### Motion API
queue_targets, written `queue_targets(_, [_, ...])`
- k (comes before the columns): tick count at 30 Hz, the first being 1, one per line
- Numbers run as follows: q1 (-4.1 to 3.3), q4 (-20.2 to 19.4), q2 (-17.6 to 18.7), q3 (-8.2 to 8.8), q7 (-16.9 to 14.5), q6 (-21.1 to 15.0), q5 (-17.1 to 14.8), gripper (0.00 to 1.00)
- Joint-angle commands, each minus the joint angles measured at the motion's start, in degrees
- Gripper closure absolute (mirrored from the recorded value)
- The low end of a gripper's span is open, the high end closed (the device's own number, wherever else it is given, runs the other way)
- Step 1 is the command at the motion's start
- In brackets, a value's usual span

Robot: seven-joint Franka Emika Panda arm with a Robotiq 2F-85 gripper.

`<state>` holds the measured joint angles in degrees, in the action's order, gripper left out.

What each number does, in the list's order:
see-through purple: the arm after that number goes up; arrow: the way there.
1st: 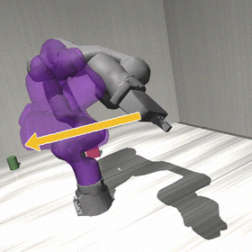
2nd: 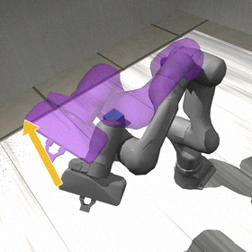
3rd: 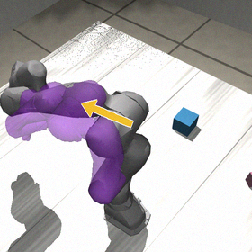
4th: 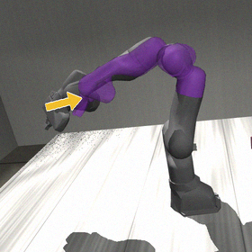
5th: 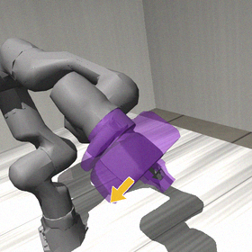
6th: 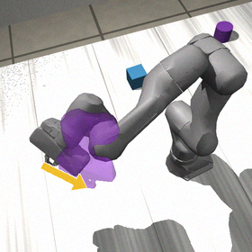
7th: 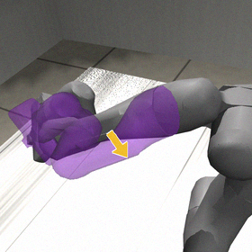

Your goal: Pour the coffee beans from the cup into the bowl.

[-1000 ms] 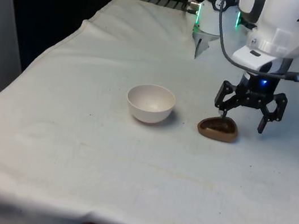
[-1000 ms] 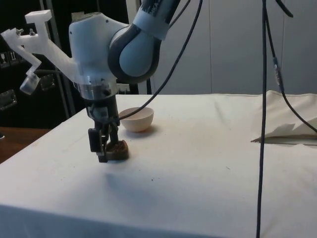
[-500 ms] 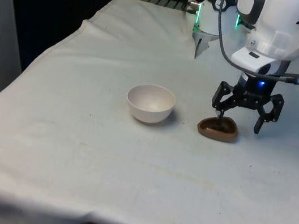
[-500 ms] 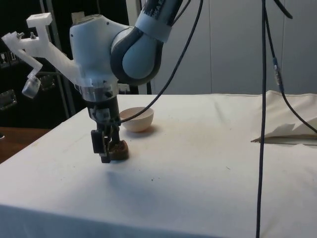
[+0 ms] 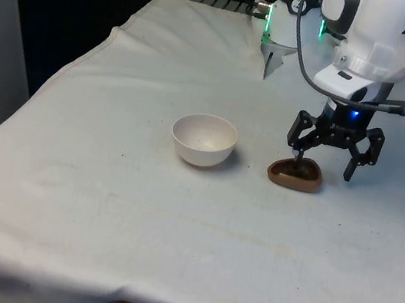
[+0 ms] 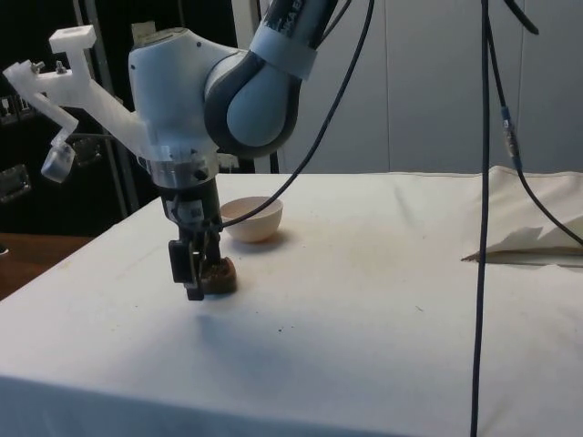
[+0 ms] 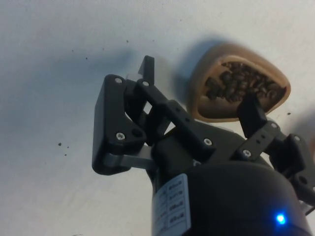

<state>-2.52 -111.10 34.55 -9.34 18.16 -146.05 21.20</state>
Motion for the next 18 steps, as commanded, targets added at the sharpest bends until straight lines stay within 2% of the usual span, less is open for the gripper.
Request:
queue_targets(1, [-0.23,0.11,0.06,0.11,0.23,0.00,0.17,0.00])
queue_targets(3, [-0.29,0.11,0.11,0.11,0.29,0.00,0.23,0.00])
queue_targets(4, [-0.06,0.00,0.00,-0.06,0.00,0.00,0.00,0.00])
queue_targets(5, [-0.29,0.11,0.17,0.11,0.29,0.00,0.23,0.00])
queue_targets(13, [-0.29,0.17,0.23,-0.06,0.29,0.06,0.17,0.00])
queue_targets(14, [-0.06,0.00,0.17,-0.17,0.00,0.00,0.00,0.00])
queue_targets(15, [-0.29,0.17,0.23,-0.06,0.29,0.06,0.17,0.00])
queue_targets(18, [-0.29,0.17,0.29,-0.17,0.29,0.06,0.17,0.00])
